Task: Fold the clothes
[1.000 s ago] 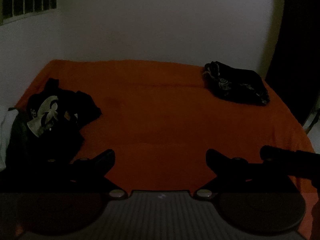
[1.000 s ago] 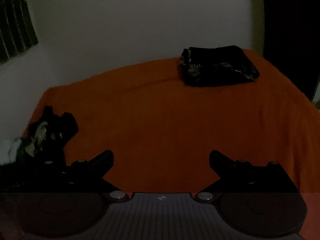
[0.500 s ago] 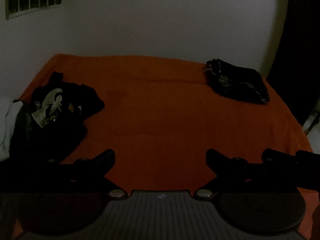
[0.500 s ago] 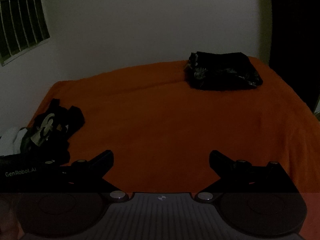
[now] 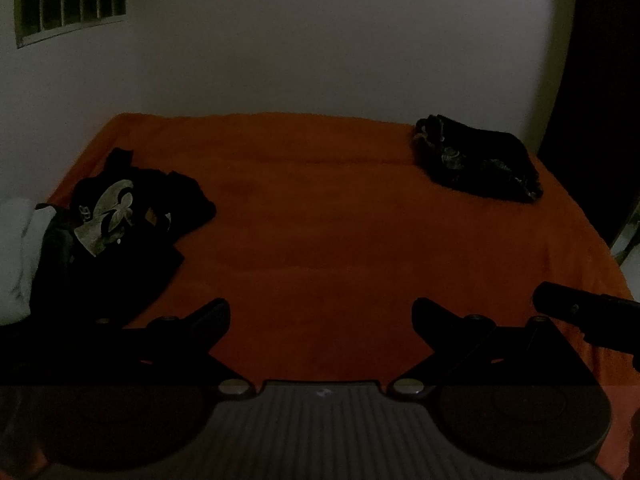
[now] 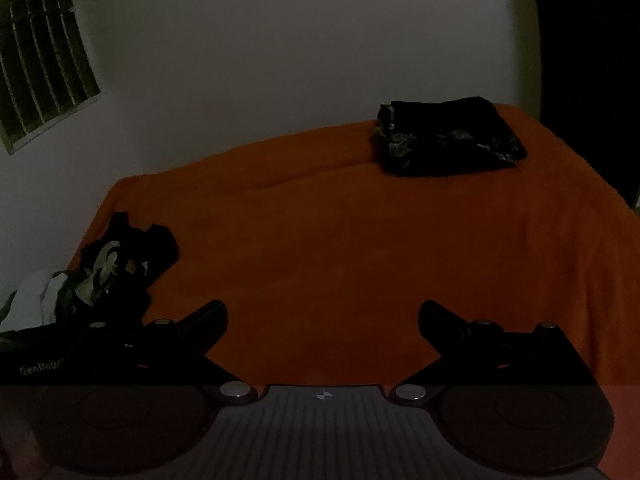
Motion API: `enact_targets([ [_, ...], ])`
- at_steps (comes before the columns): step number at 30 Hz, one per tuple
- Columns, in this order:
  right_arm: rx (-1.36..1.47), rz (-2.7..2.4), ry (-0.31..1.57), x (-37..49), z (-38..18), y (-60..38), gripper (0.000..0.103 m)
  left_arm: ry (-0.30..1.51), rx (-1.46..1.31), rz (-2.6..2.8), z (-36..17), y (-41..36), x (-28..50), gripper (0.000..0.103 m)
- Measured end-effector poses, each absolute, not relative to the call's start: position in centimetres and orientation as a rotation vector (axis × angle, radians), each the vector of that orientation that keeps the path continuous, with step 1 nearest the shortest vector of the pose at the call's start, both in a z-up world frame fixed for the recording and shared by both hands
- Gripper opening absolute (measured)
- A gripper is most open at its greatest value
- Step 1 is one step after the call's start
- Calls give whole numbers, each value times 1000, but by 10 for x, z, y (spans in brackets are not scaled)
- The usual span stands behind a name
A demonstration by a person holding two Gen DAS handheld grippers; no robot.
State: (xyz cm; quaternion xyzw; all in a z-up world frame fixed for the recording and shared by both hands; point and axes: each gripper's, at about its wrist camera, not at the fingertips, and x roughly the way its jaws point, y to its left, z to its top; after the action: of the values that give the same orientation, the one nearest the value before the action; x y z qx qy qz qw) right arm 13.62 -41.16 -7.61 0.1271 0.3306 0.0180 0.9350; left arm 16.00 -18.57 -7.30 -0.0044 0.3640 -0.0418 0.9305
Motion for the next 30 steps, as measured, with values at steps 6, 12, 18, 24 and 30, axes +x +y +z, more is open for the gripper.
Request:
enact_targets([
  [6, 271, 36, 686, 137, -79, -412, 103, 732, -9, -66, -73, -187, 161, 103],
  [12, 265, 28, 693, 137, -80, -410, 103, 735, -8, -66, -71, -185, 158, 103],
  [18, 240, 15, 715, 139, -86, -405, 103, 748, 8, -61, -75, -182, 154, 103],
  [24, 244, 7, 724, 139, -87, -407, 103, 759, 5, -78, -80, -182, 153, 103],
  [30, 252, -1, 721, 136, -86, -410, 103, 737, 26, -86, -81, -187, 149, 103],
])
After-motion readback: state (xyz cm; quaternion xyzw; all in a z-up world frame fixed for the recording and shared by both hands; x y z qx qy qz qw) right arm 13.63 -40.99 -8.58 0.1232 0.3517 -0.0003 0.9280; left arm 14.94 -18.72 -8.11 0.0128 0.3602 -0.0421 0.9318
